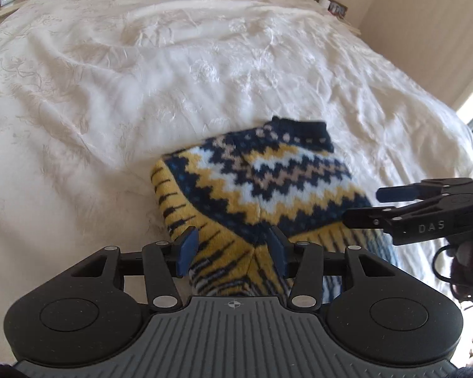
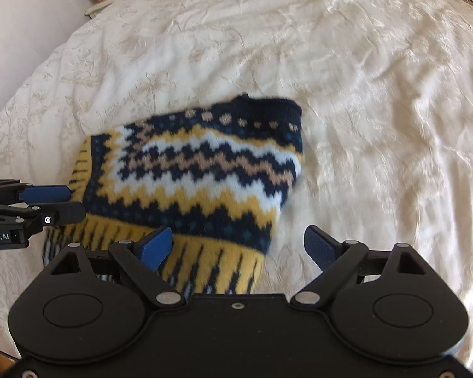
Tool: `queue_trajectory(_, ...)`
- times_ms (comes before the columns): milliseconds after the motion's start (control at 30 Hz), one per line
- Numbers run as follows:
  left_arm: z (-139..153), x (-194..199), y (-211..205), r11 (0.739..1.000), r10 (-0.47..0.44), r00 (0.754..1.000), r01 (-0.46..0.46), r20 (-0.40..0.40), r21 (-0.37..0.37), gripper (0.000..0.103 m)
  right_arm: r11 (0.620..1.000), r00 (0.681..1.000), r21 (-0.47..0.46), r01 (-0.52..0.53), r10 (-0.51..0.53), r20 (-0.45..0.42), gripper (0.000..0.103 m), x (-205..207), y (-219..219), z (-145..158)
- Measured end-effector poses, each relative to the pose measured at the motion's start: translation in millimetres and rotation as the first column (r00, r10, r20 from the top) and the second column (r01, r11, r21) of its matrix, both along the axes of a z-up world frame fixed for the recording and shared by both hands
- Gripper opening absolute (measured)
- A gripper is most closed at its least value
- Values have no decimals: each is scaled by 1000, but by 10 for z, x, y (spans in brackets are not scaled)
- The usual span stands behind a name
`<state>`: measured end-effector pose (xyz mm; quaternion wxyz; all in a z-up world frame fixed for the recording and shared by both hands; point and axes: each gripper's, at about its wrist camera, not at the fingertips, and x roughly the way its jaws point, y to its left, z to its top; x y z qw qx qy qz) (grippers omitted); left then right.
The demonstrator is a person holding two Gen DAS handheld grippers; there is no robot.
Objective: Fold small clothes
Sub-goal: 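Lower the folded bundle onto the bed and open both grippers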
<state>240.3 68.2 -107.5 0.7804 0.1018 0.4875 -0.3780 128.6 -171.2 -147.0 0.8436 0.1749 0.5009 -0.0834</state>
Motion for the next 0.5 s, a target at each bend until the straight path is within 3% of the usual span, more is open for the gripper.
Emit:
queue_trajectory(67,-148,-15,40,999,21,1000,-21,0,47,51,1000,1000,6,17,-17,-25,102,-98,-11,-103)
queue_trajectory(133,-240,37,94,998,47,998,-45,-29,50,69,998,997,36,60,-59,-41,102,-187,-67,-189)
queue_trajectory(200,-263,86,120,997,66,997,-64,-38,51,76,994,996,63,88,-86,-39,102,-225,-104,-215)
queue_trajectory(300,-198,86,107,996,64,998,-63,-22,56,77,995,996,54,82,-81,-27,102,-214,-102,-145)
queue_trajectory(500,134,-63,186,991,132,991,-132,11,8,78,999,993,11,41,-42,111,102,-381,-27,285)
